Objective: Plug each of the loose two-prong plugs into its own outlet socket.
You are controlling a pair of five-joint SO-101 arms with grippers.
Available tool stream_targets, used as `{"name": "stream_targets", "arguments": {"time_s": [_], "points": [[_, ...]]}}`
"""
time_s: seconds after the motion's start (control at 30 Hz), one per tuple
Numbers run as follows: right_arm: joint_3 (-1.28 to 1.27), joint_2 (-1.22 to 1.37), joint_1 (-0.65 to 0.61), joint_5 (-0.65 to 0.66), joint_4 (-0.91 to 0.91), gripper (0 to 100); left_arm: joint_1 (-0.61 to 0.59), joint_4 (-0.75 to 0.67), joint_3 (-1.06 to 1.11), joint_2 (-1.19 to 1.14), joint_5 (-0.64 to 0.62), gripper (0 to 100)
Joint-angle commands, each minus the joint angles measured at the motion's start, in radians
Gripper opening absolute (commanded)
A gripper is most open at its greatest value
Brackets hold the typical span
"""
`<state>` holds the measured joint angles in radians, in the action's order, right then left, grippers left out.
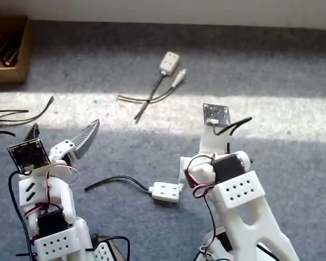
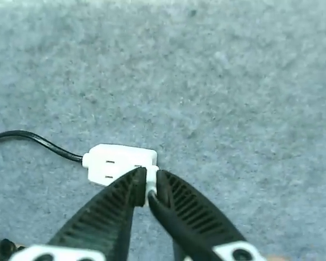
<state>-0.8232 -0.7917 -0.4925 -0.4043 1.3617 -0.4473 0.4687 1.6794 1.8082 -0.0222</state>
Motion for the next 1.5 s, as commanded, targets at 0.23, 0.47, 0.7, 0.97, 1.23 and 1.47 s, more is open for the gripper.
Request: {"name": "stream_targets", "arguments": {"time_s": [0.23, 0.47, 0.7, 0.97, 1.23, 1.47], "points": [[0.044, -0.012, -0.096, 0.009, -0.007, 0.5, -0.004, -0.018, 0.015, 0.004, -0.005, 53], [0.041, -0.008, -0.097, 0.012, -0.027, 0.5, -0.004, -0.002, 0.015, 0.004, -0.005, 53], [0.041, -0.008, -0.097, 0.014, -0.045, 0.5, -0.004, -0.002, 0.015, 0.005, -0.005, 53], [0.042, 0.102, -0.076, 0.012, -0.077, 0.5, -0.008, -0.002, 0.015, 0.005, -0.005, 53], [0.042, 0.081, -0.059, 0.015, -0.071, 0.5, -0.01, -0.002, 0.015, 0.005, -0.005, 53], [0.041, 0.076, 0.035, 0.063, -0.079, 0.5, -0.005, -0.002, 0.015, 0.005, -0.005, 53]]}}
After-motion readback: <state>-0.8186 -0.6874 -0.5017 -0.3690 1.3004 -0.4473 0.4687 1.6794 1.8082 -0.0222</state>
